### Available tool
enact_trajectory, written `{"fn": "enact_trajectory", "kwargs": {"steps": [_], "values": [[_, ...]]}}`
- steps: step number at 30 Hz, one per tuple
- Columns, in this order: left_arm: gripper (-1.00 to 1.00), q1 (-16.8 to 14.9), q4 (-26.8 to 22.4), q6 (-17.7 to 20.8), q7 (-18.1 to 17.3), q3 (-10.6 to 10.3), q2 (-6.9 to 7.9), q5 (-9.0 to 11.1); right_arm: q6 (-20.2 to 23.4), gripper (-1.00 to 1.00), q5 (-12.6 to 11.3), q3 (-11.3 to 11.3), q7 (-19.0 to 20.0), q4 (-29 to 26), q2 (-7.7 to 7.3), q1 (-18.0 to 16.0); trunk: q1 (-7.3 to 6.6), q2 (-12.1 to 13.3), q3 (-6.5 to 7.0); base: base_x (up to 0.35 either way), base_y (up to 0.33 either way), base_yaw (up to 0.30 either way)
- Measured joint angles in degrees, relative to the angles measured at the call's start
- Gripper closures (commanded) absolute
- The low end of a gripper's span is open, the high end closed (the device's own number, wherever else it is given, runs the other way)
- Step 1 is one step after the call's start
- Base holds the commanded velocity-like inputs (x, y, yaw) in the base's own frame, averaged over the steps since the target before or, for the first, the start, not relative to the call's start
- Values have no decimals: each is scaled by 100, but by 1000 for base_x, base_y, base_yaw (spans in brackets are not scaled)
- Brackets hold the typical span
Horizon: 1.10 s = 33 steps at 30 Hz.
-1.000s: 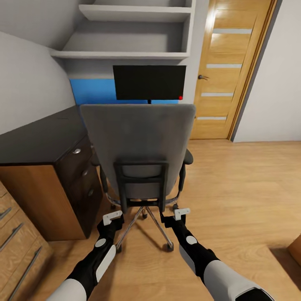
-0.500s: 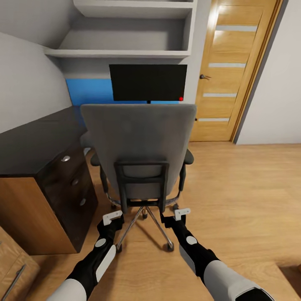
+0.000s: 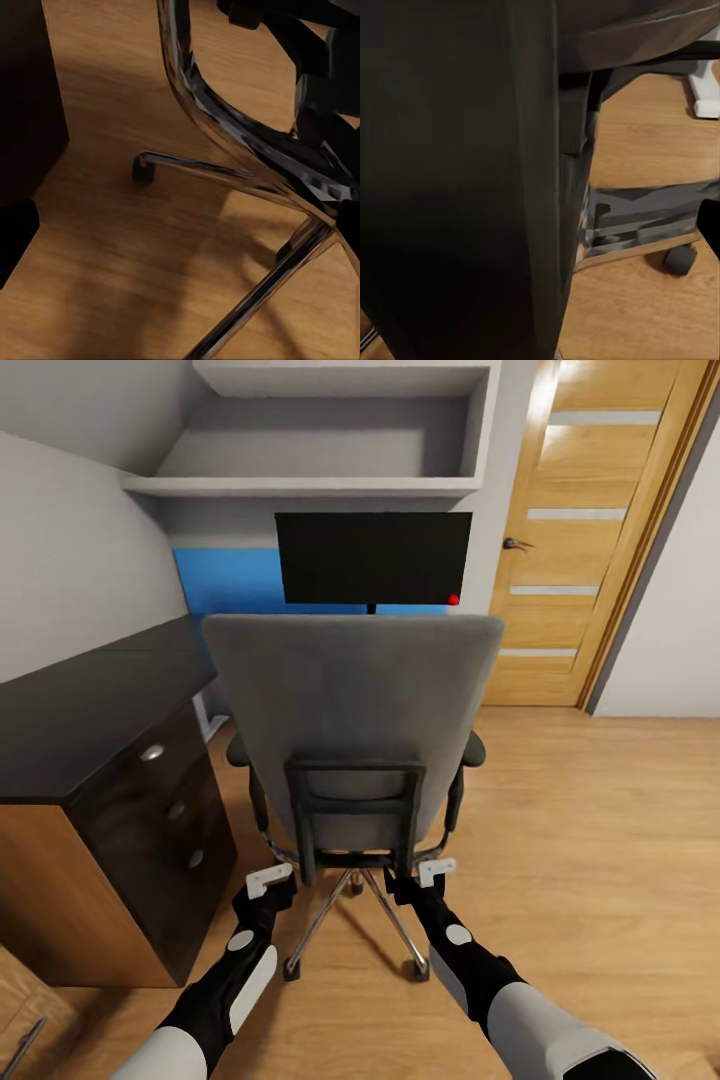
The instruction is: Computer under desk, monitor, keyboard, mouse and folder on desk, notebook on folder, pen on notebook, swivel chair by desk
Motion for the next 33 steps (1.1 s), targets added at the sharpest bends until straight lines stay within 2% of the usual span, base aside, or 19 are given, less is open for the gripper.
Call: {"fn": "enact_trajectory", "kwargs": {"steps": [27,33], "values": [[-100,0,-1,-10,7,12,1,-5,1,-100,0,7,0,7,8,1,-1,0,0,206,-79,2],[-100,2,2,-8,-11,3,1,24,7,-100,7,12,-6,6,9,1,0,0,-1,218,-76,193]]}}
